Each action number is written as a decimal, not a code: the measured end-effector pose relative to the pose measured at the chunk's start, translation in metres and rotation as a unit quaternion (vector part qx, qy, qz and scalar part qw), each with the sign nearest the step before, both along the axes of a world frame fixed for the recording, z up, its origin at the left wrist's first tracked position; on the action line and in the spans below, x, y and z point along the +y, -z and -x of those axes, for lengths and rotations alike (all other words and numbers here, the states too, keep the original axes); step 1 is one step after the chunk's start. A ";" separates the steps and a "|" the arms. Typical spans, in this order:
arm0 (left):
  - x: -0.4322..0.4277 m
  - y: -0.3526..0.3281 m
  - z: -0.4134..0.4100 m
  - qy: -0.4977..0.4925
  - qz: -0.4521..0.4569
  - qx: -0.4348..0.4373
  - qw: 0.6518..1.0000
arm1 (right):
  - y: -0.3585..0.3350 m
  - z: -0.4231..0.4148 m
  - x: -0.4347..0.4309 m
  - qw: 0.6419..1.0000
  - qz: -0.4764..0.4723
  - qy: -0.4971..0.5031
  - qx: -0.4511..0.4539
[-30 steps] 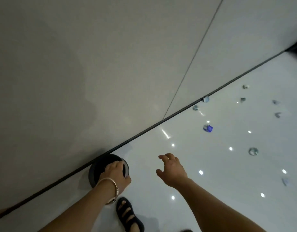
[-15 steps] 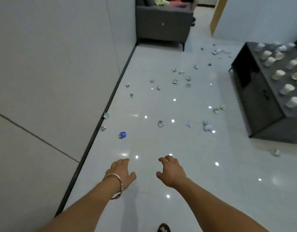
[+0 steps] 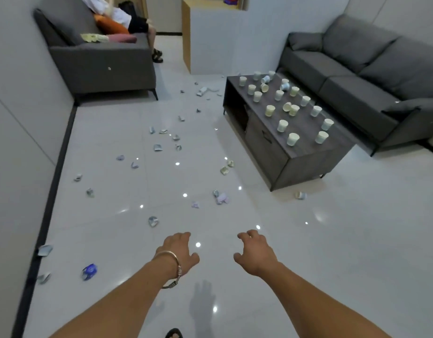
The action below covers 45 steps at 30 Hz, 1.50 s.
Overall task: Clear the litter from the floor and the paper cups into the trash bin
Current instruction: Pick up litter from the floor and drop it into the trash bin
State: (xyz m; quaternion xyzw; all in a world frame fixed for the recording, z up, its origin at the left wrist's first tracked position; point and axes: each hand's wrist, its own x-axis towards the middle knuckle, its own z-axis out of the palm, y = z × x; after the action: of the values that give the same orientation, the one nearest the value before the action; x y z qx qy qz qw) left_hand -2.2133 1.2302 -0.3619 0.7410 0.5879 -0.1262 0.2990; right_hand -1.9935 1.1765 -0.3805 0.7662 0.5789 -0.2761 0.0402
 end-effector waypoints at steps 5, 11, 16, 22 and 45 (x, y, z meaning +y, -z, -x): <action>0.069 -0.022 -0.070 0.081 -0.026 0.005 0.996 | -0.016 -0.064 0.026 0.997 -0.016 0.079 -0.008; 0.119 -0.029 -0.191 0.179 -0.022 0.007 0.984 | -0.014 -0.157 0.040 0.989 -0.013 0.149 0.000; 0.147 -0.018 -0.295 0.193 -0.009 0.008 0.981 | 0.000 -0.251 0.068 0.987 0.014 0.159 -0.003; 0.184 -0.011 -0.347 0.160 0.015 0.014 0.987 | -0.003 -0.321 0.126 0.993 0.024 0.114 0.005; 0.465 0.182 -0.266 -0.082 0.185 -0.012 0.979 | 0.173 -0.274 0.500 0.986 0.158 -0.052 0.026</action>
State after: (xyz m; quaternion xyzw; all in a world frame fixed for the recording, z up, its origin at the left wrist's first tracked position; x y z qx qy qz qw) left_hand -1.9477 1.6957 -0.5435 0.6236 0.6092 -0.1988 0.4476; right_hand -1.7198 1.6770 -0.5535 0.7119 0.5675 -0.3813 0.1605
